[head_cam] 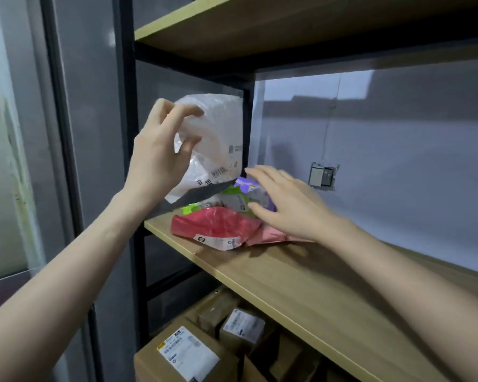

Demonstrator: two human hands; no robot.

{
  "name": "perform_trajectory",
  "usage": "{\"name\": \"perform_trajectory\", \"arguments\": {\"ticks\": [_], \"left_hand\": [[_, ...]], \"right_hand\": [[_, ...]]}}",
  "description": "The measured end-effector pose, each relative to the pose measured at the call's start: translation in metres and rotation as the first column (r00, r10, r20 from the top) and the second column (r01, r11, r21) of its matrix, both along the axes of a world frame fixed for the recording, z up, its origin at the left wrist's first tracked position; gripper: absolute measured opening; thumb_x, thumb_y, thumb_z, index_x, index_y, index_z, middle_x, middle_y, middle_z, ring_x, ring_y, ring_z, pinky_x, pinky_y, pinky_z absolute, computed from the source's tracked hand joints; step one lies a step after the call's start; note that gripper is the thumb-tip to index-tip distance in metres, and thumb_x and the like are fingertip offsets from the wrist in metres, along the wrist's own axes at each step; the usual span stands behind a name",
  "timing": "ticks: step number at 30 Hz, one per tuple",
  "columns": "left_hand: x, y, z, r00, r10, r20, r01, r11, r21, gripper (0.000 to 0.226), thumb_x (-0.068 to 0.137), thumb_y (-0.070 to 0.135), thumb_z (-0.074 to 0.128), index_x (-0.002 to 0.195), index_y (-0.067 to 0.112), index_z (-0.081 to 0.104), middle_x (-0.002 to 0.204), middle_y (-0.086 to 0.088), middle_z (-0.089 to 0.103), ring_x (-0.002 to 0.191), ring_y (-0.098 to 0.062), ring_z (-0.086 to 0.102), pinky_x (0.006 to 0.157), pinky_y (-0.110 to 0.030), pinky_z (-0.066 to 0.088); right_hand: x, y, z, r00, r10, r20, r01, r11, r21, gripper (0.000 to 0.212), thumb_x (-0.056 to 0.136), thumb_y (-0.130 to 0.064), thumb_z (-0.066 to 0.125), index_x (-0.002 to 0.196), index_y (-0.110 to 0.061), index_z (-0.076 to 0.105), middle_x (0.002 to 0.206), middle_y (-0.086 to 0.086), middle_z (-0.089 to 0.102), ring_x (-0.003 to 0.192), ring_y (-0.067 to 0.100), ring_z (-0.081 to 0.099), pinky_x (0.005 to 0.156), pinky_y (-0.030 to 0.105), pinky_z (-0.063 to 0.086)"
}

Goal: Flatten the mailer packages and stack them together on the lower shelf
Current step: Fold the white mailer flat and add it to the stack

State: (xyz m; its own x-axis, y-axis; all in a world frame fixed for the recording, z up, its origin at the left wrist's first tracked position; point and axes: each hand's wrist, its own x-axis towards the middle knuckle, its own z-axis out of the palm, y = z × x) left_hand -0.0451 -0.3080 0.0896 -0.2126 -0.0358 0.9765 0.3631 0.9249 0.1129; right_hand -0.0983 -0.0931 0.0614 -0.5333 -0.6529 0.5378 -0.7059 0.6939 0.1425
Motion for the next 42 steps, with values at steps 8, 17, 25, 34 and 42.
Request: {"name": "perform_trajectory", "arguments": {"ticks": [8,17,25,34,42], "left_hand": [[0.005,0.096,-0.004,0.94,-0.34,-0.023,0.339,0.94,-0.025,0.039,0.079,-0.003,0.068,0.117,0.008,0.06,0.087,0.001,0.052,0.077,0.001,0.048,0.074,-0.011,0.041],[0.009,0.214,-0.04,0.739,-0.654,0.16,0.66,0.751,0.018,0.045,0.07,-0.017,0.058,0.092,0.019,0.075,0.078,-0.003,0.054,0.074,-0.005,0.054,0.067,-0.014,0.042],[0.063,0.285,-0.095,0.248,-0.916,0.314,0.87,0.353,0.344,0.011,0.072,0.012,0.071,0.078,0.02,0.076,0.09,0.001,0.061,0.093,-0.008,0.065,0.083,-0.02,0.048],[0.084,0.295,-0.101,0.192,-0.822,0.537,0.86,0.405,0.311,0.042,0.075,-0.02,0.059,0.072,0.018,0.075,0.099,0.007,0.071,0.099,-0.012,0.066,0.091,-0.027,0.049],[0.103,0.3,-0.094,0.14,-0.929,0.343,0.389,0.37,0.843,0.031,0.094,0.036,0.044,0.123,0.027,0.051,0.105,0.005,0.064,0.083,-0.009,0.063,0.064,-0.021,0.049]], "right_hand": [[0.039,0.1,0.015,0.978,-0.207,-0.032,0.171,0.879,-0.446,0.043,0.086,-0.021,0.053,0.123,-0.015,0.032,0.123,0.006,0.042,0.098,0.032,0.054,0.074,0.037,0.044],[0.122,0.223,0.021,0.879,-0.475,-0.05,0.379,0.758,-0.53,0.049,0.078,-0.006,0.049,0.125,-0.015,0.048,0.12,0.008,0.038,0.111,0.026,0.042,0.092,0.04,0.039],[0.189,0.287,0.001,0.89,-0.435,0.136,0.451,0.804,-0.386,0.035,0.096,-0.023,0.04,0.128,-0.017,0.052,0.124,-0.001,0.05,0.122,0.018,0.043,0.101,0.04,0.037],[0.223,0.306,-0.024,0.878,-0.296,0.377,0.431,0.833,-0.348,0.035,0.101,-0.03,0.023,0.124,-0.031,0.05,0.126,-0.013,0.056,0.117,0.009,0.049,0.1,0.035,0.038],[0.224,0.311,-0.035,0.868,-0.242,0.434,0.445,0.766,-0.463,0.035,0.095,-0.018,0.037,0.12,-0.031,0.058,0.111,-0.01,0.067,0.099,0.011,0.061,0.095,0.037,0.045]]}}
